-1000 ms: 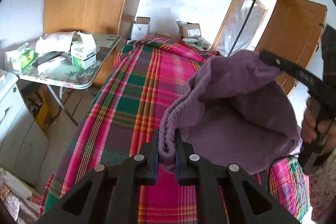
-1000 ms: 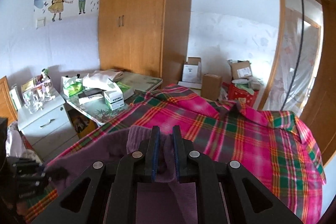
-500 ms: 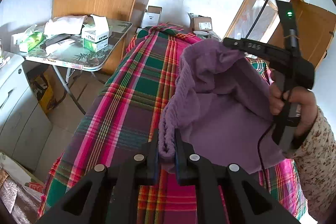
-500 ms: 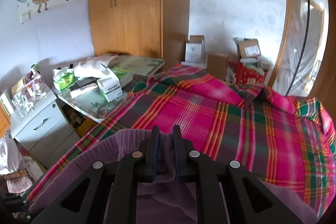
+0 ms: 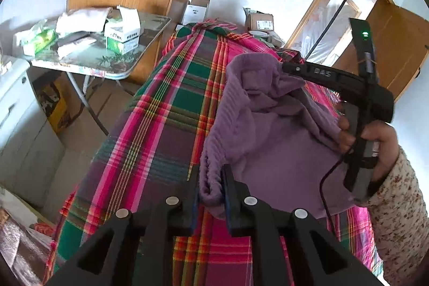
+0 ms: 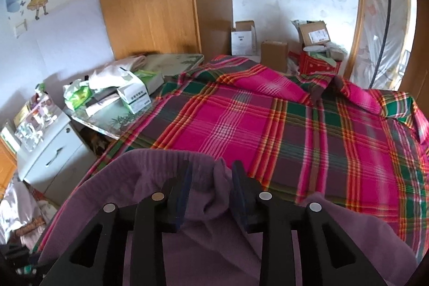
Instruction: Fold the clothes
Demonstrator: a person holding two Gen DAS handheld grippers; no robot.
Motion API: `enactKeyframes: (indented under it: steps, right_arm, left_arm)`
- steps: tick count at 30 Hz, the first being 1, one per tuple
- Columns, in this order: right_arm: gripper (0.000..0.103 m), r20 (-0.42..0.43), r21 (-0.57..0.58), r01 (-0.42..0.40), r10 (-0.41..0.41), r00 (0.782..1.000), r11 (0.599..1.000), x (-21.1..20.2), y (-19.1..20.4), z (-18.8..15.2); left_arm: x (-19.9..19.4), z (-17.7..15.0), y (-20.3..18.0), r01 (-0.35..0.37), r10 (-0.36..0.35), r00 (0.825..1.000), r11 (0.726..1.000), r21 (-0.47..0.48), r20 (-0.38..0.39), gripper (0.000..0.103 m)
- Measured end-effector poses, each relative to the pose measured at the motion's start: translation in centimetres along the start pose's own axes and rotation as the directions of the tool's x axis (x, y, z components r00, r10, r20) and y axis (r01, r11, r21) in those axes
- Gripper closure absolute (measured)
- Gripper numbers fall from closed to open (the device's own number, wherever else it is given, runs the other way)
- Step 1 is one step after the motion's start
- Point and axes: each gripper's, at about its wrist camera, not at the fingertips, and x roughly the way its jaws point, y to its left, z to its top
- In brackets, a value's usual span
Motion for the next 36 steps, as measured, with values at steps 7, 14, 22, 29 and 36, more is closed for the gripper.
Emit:
enactKeyframes:
  steps: [7,14,22,29,36]
  right_arm:
    - [0.07,0.068,-0.03,0.012,-0.01,0.998,0.999,-7.3,-2.8,-2.9]
    - [0.055,0.114,0.083,0.08,-0.089,0.989,0.993,-14.7,-8.4,-7.5]
    - [0.053,0.099,0.2,0.191,-0.214,0.972,0.961,-20.2,-14.2,-13.3]
    - [0.053,0.032,0.299,0.253,-0.275,0.961,0.92,-21.4,-17.9,-17.6]
    - [0.053,-0.004,0.387,0.229,-0.246,0.969,0.893,-21.9,-20.5,-20.6]
  left_arm:
    - [-2.2,0.2,-2.2,0.016,-0.019,0.999,0.997,0.081,0.045,0.073]
    - [-4.2,0.4,-6.4,0.026,-0.046,0.994,0.978,0.207,0.097,0.066]
    - [-2.8,-0.3,-10.8,0.113,-0.121,0.993,0.952,0.284,0.008,0.056]
    - [0.4,-0.8,-17.9,0.273,-0.242,0.962,0.883,0.383,-0.129,0.053]
    - [4.6,-1.0,-23.3,0.422,-0.343,0.902,0.831,0.364,-0.262,0.053]
